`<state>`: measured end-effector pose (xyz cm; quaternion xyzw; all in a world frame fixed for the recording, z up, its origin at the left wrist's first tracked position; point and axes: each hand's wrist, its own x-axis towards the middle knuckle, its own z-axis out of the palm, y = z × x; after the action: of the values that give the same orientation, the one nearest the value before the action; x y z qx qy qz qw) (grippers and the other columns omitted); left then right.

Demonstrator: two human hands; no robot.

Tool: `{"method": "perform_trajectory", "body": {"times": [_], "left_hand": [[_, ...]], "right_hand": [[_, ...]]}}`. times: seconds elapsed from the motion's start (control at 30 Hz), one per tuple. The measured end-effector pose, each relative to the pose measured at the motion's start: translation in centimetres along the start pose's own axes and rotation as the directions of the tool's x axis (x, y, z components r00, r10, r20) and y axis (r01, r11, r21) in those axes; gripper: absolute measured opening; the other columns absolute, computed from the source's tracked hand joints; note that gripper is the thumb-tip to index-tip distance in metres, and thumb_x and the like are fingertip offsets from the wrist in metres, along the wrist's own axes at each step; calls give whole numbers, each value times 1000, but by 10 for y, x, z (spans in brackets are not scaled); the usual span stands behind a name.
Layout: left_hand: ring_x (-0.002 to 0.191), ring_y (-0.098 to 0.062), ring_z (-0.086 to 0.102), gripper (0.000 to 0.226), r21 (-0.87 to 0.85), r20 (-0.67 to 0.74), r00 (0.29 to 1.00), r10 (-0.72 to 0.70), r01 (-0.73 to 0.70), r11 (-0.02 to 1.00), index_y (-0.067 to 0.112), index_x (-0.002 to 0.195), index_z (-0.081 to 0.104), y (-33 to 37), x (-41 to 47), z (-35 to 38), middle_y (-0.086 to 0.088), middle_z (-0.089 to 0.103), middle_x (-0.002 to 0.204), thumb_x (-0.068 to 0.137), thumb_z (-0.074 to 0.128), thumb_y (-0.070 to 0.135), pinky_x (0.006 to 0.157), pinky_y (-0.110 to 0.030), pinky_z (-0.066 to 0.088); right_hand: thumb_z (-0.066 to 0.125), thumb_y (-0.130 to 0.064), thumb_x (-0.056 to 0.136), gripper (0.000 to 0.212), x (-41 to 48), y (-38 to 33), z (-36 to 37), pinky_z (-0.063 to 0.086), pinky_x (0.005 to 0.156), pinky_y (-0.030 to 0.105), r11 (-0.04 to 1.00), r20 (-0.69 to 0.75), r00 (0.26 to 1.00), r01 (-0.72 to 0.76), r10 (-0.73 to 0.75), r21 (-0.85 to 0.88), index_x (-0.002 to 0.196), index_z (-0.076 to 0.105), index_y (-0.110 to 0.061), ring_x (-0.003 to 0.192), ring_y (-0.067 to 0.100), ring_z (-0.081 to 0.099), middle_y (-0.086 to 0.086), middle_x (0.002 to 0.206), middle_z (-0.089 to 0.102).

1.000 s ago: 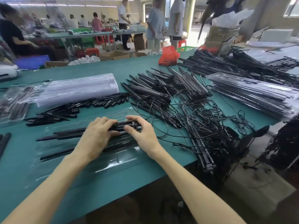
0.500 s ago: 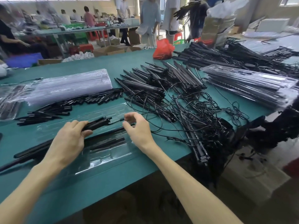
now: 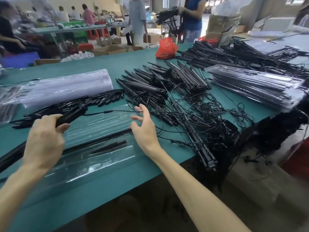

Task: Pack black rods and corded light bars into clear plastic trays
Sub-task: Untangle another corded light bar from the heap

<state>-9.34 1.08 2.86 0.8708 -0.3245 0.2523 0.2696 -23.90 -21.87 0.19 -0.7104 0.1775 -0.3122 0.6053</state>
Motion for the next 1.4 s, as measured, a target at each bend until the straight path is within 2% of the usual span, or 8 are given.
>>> {"method": "perform_trajectory", "body": {"times": [0.2,0.43,0.53,0.63,0.73,1.03,1.23,1.4], "left_hand": [[97,-39,53,28,-20,239,971,31,-27,999,-5,118,60,7,-10,15,-25,63,102,90,67,-2,87,-52,44],[100,-36,51,31,5,231,973,-7,6,1000,-2,122,58,9,-16,17,-21,61,106,92,66,3,89,-54,44],[101,-40,51,32,23,223,975,-16,11,1000,-4,122,58,10,-14,16,-23,60,106,92,66,2,90,-56,43],[99,-41,51,32,27,212,977,-32,27,999,-3,122,57,11,-12,13,-24,58,104,93,65,4,88,-58,43],[96,-36,49,30,26,200,979,-27,22,999,1,123,56,16,-11,7,-17,56,100,95,63,10,85,-56,43],[100,-37,52,28,47,385,921,-65,51,998,0,122,61,23,-13,4,-18,61,103,97,61,12,91,-53,43],[103,-42,55,32,125,389,917,-84,38,991,2,123,65,16,-14,4,-20,64,106,94,67,13,90,-55,45],[107,-45,49,40,170,379,925,-31,-37,985,5,117,71,13,-19,8,-18,57,109,80,82,13,95,-62,42]], "right_hand": [[47,7,96,53,-7,0,6,56,74,32,975,133,978,176,-158,-133,145,44,-12,104,14,63,0,134,60],[51,-3,102,33,-6,4,9,54,95,29,965,172,963,229,-206,-126,133,59,-7,108,15,67,3,125,70],[51,-5,103,23,-7,4,10,57,90,39,975,176,967,201,-183,-90,121,65,-4,98,25,71,6,111,75],[50,-2,103,19,-9,3,9,57,92,29,978,173,966,203,-191,-53,109,67,2,93,21,73,12,97,76],[48,2,102,18,-13,-1,6,57,85,23,978,203,961,204,-190,-50,101,67,3,84,22,73,15,88,75],[39,-23,107,21,-14,1,12,51,58,53,966,171,979,143,-108,-214,99,59,-18,59,32,60,10,65,64],[42,-18,105,27,-6,-16,-1,54,70,30,991,57,997,61,-55,-121,129,54,-18,63,11,61,-3,60,65],[48,-11,101,22,10,-39,-50,58,66,32,941,50,998,45,-29,-337,110,67,-10,64,15,63,2,77,71]]}}
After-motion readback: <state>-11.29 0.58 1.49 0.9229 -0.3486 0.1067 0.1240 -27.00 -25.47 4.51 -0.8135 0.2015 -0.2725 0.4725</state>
